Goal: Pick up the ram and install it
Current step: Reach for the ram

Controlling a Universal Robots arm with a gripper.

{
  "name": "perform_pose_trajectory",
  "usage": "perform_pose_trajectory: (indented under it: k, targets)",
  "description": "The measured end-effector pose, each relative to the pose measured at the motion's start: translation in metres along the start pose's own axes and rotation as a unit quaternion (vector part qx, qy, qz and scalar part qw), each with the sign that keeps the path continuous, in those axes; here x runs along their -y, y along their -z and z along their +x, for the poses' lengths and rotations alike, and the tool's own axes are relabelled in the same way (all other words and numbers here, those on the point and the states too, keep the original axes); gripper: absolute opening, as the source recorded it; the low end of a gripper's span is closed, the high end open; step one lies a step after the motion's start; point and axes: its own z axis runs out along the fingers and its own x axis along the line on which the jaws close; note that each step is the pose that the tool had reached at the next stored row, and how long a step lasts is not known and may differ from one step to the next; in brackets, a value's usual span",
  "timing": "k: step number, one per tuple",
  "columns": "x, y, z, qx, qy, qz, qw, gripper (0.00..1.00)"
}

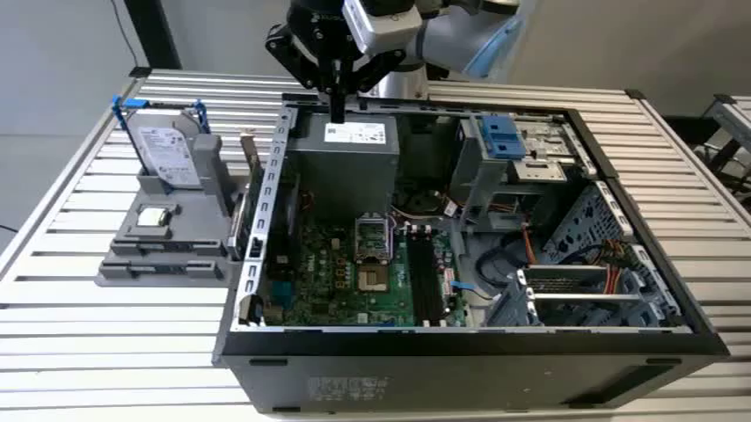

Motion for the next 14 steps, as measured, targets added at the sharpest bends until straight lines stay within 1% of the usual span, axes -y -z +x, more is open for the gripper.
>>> perform_pose_trajectory:
  k: [2,3,11,14]
  targets:
    - [0.0,0.0,0.0,0.0,0.0,-0.0002,1.0,0.0]
    - [0.0,0.0,0.0,-0.0001,0.0,-0.0011,1.0,0.0]
    - [0.0,0.0,0.0001,-0.0001,0.0,-0.0017,1.0,0.0]
    - [0.0002,0.0001,0.0017,-0.0001,0.0,-0.0017,1.0,0.0]
